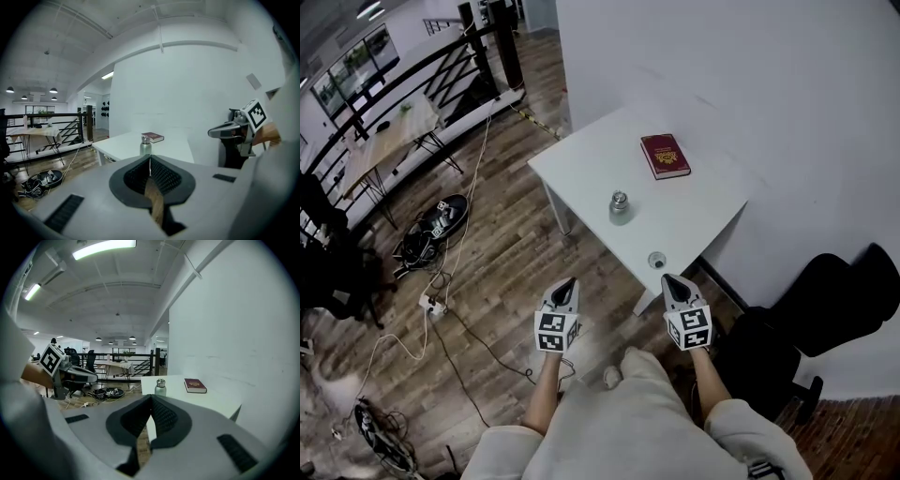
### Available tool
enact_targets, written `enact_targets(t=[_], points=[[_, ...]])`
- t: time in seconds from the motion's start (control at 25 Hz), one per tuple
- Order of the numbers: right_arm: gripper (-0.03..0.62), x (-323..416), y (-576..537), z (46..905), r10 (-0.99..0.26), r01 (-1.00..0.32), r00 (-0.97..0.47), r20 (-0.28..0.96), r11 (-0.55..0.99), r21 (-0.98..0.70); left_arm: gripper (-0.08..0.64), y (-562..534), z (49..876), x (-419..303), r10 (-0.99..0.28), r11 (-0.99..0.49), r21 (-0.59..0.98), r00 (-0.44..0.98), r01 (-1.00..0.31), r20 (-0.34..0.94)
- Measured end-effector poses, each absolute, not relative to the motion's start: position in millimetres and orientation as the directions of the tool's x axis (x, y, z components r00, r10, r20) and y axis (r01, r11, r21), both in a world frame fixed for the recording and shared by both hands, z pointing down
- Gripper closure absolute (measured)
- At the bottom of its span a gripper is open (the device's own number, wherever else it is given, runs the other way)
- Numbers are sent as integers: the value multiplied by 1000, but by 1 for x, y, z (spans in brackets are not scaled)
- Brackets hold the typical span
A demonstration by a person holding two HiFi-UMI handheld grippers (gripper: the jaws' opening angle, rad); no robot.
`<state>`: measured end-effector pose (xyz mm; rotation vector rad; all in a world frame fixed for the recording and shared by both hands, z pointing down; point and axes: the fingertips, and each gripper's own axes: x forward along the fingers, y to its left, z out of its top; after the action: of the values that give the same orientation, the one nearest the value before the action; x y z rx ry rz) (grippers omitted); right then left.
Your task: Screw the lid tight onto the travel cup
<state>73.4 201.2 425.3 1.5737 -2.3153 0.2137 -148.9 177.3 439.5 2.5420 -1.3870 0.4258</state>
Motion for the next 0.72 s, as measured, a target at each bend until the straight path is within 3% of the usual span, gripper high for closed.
enact_targets(t=[0.72], points=[[592, 87, 90, 459, -838, -911, -371, 399, 413, 20, 551, 66, 471, -112, -740, -559, 65, 533, -826, 409]])
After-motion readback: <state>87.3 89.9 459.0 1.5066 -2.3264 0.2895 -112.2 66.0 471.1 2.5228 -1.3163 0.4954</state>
